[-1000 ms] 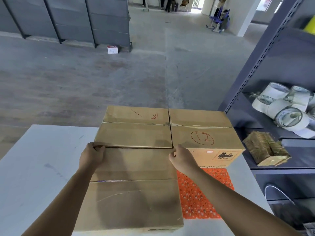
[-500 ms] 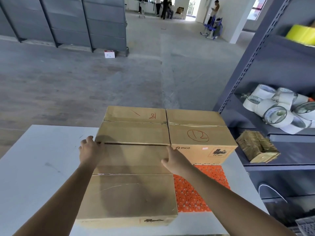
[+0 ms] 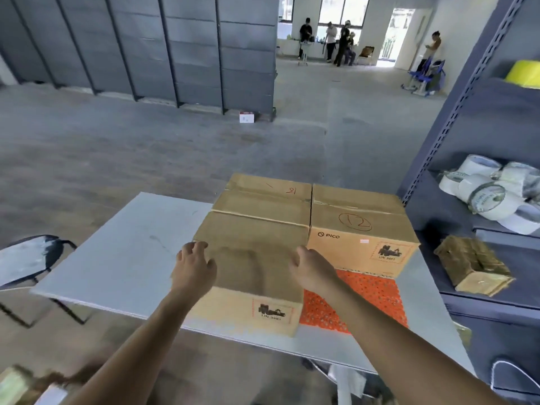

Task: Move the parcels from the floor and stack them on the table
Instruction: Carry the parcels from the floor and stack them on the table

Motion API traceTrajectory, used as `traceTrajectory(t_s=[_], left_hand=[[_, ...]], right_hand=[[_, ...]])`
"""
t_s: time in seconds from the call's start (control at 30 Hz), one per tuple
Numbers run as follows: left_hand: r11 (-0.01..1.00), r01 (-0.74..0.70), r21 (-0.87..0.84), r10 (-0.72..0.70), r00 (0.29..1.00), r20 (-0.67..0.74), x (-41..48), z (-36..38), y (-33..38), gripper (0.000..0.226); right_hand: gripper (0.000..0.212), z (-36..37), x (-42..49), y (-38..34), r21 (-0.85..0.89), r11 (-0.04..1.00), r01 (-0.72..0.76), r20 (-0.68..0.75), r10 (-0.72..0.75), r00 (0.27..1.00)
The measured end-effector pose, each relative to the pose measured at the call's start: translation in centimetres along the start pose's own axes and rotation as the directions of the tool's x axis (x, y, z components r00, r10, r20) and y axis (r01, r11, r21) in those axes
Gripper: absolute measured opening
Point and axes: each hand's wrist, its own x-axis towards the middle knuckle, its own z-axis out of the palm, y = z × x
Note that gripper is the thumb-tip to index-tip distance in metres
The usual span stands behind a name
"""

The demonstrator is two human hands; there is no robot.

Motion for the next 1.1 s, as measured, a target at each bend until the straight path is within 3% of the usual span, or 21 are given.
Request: traceTrajectory(t_s=[0.17,0.43,0.8,1.1], left_hand=[[1.000,0.018,0.008,-0.017,0.998,-0.054,-10.5,-1.8,-1.9,0.046],[0.976,0.216,0.007,-0.215,0.974,-0.071,-23.5,-6.2,-9.9,0.042],[0.889,0.456,-0.043,-0.455,0.871,-0.183,-40.6,-17.0,-28.8,0.049],[0.796,0.602,-0.066,-0.605,0.787,-0.123,-56.0,-24.0,-45.8,0.046]], right_hand=[[0.036,2.9,-5.9,-2.0,0.157,0.983,0.093,-0.011,-0.092,0.996],[0.032,10.6,-15.8,-9.7,0.275,0.940,0.204,0.198,-0.263,0.944],[0.032,24.7,-31.4,-25.6,0.214,0.878,0.429,0.352,-0.478,0.804],[0.043,37.6,-45.8,-40.8,0.161,0.867,0.472,0.552,-0.475,0.685]])
